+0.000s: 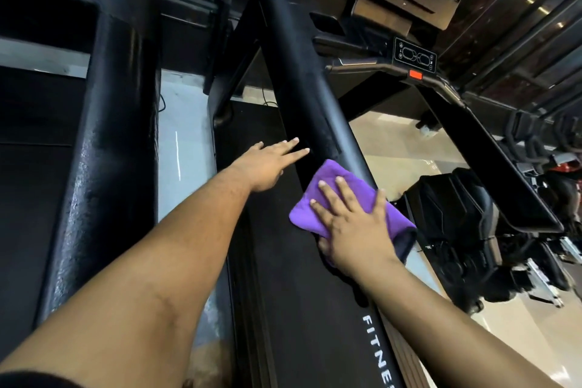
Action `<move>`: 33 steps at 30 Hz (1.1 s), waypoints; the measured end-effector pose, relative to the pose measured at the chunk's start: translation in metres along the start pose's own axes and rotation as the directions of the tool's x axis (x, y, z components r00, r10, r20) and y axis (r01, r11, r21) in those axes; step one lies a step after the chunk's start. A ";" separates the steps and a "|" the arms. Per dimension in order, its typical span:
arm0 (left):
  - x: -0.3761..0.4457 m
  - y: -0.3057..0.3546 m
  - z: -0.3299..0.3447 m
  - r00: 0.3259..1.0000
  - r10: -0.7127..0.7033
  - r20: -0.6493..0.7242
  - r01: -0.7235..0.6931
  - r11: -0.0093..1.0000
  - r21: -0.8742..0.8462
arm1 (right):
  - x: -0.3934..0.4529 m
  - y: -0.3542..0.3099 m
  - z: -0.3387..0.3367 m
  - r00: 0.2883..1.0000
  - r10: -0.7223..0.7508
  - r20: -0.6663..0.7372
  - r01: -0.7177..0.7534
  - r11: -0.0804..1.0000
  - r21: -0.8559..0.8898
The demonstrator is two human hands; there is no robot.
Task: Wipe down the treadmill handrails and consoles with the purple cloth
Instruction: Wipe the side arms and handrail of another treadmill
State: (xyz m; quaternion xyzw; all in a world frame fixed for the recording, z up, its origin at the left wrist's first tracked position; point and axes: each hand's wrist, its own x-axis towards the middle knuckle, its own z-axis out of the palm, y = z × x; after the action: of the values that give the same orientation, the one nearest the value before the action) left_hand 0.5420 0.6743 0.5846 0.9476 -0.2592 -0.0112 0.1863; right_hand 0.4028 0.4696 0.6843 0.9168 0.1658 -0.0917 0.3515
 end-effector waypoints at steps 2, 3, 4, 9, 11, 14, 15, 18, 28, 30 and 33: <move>0.005 0.000 -0.003 0.999 -0.016 -0.034 0.015 0.999 -0.039 | -0.005 0.019 -0.002 0.996 0.085 -0.036 -0.078 0.984 0.162; 0.007 0.001 -0.006 0.998 -0.021 -0.055 0.018 0.998 -0.056 | 0.006 0.025 -0.006 0.994 0.108 -0.037 -0.097 0.970 0.222; 0.011 0.003 -0.010 0.997 -0.022 -0.076 0.018 0.998 -0.061 | 0.024 0.030 -0.011 0.991 0.126 -0.040 -0.110 0.952 0.286; 0.023 -0.002 -0.020 0.996 -0.035 -0.081 0.029 0.997 -0.069 | 0.092 0.041 -0.033 0.988 0.136 -0.072 -0.097 0.914 0.395; 0.024 -0.011 -0.016 0.997 -0.050 -0.056 0.047 0.997 -0.059 | 0.067 0.036 -0.020 0.993 0.086 -0.077 -0.062 0.959 0.275; 0.033 -0.021 -0.016 0.997 -0.048 -0.056 0.047 0.999 -0.020 | 0.031 0.031 -0.005 0.996 0.034 -0.082 -0.017 0.981 0.192; 0.036 -0.023 -0.017 0.998 -0.040 -0.058 0.039 0.999 -0.016 | 0.038 0.034 -0.008 0.998 0.027 -0.055 -0.015 0.975 0.220; 0.046 -0.033 -0.023 0.998 -0.032 -0.062 0.031 0.999 -0.005 | 0.102 0.042 -0.030 0.998 0.039 -0.057 -0.021 0.960 0.280; 0.057 -0.054 -0.004 0.987 -0.138 -0.086 0.127 0.984 -0.124 | 0.081 0.030 -0.020 0.994 -0.091 -0.068 0.097 0.991 0.092; 0.061 -0.048 0.003 0.985 -0.133 -0.110 0.112 0.977 -0.181 | 0.094 0.032 -0.026 0.994 -0.090 -0.059 0.096 0.990 0.108; 0.059 -0.047 0.008 0.981 -0.140 -0.135 0.109 0.970 -0.217 | 0.134 0.018 -0.040 0.996 -0.081 -0.025 0.081 0.997 0.003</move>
State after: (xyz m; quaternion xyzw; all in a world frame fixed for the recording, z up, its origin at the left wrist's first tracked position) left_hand 0.6153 0.6794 0.5651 0.9355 -0.1817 0.0210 0.3024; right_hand 0.5358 0.5162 0.6866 0.9112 0.2068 -0.0945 0.3434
